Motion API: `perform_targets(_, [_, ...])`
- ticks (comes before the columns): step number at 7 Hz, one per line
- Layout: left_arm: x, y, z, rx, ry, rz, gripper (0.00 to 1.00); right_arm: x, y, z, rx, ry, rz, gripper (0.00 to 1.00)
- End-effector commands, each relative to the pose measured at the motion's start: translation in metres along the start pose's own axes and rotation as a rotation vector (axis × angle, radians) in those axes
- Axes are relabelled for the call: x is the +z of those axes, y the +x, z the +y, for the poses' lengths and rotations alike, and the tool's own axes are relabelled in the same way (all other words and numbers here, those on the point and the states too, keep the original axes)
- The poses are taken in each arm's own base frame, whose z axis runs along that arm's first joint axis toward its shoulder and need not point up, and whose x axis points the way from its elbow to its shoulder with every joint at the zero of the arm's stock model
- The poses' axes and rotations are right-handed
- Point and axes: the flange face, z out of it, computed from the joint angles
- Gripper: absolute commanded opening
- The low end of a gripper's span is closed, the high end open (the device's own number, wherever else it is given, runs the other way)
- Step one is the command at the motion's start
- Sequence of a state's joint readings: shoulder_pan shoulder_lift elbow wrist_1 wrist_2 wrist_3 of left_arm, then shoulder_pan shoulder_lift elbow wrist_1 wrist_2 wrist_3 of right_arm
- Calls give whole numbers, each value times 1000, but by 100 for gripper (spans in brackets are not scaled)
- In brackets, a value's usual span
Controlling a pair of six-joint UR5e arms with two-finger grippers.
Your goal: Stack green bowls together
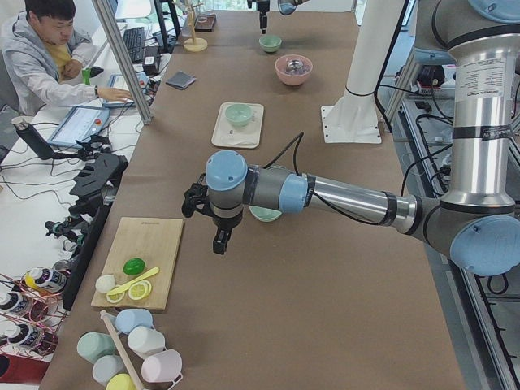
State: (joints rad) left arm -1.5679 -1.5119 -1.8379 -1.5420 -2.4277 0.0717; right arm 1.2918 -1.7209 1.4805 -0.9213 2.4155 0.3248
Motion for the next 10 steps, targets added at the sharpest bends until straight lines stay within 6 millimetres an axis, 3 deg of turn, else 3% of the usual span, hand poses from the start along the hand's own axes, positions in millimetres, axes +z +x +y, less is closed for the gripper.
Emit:
perform_targets(1, [-1, 1, -2, 4, 3, -1, 98, 12, -8, 1, 20, -25, -5, 87])
perform_targets(5, [-3, 3, -4, 9, 7, 0, 98, 24, -9, 15, 23, -69, -26, 67])
perform_targets(6, [-2, 2, -3, 7, 6, 2, 98, 25, -8, 18, 26, -76, -28, 56])
perform_targets(7, [-3, 3, -4, 10, 8, 3, 98, 26, -9, 19, 26, -79, -31, 21])
perform_targets(8, [0, 5, -3, 3, 5, 49, 98, 26, -12, 18, 26, -85, -50, 0])
perform_targets(10, [0, 10, 3, -8, 7, 119, 98, 24, -14, 18, 25, -84, -54, 0])
